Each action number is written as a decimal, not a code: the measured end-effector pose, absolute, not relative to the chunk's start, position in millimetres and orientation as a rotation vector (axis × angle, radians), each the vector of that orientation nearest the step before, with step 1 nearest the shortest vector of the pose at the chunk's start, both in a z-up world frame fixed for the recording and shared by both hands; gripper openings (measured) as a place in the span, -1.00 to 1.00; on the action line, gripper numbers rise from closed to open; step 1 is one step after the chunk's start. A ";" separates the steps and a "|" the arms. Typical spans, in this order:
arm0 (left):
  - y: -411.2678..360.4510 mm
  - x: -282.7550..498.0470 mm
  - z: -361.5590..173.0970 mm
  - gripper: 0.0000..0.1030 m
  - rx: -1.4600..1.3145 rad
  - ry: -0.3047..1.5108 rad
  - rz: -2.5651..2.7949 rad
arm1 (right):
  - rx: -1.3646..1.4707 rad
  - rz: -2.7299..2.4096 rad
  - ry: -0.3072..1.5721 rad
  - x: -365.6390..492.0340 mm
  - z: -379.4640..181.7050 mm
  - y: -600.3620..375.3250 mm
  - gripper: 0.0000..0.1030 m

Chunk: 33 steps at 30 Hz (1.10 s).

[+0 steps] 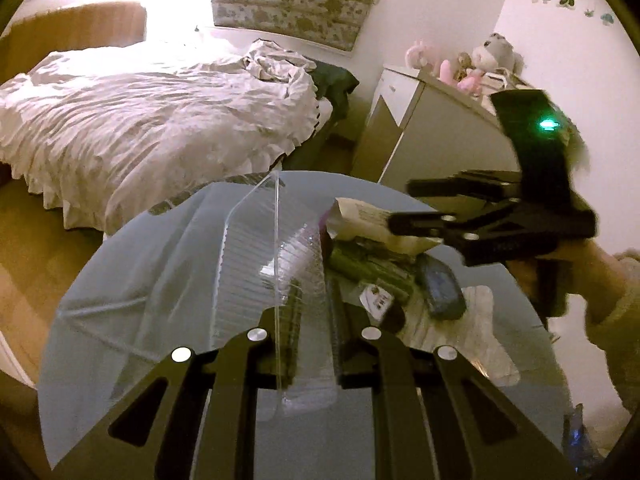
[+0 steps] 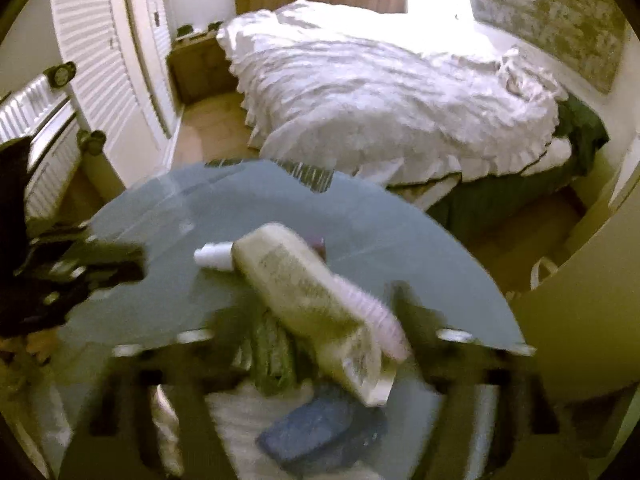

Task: Collect trash
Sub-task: 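Move both tools back to the table and grasp the clear plastic tray with the left tool, then carry the clear plastic tray to the black bin and open the left tool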

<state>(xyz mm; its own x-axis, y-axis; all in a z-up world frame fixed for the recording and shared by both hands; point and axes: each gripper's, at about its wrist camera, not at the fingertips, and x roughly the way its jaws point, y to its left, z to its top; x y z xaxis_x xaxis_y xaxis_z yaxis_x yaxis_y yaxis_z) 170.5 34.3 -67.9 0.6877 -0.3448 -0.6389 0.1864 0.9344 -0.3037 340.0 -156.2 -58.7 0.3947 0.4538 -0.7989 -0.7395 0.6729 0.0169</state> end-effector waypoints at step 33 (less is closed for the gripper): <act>-144.9 170.7 1.4 -0.72 -0.290 0.688 -0.718 | 0.592 0.476 0.697 206.7 4.5 -504.9 -0.53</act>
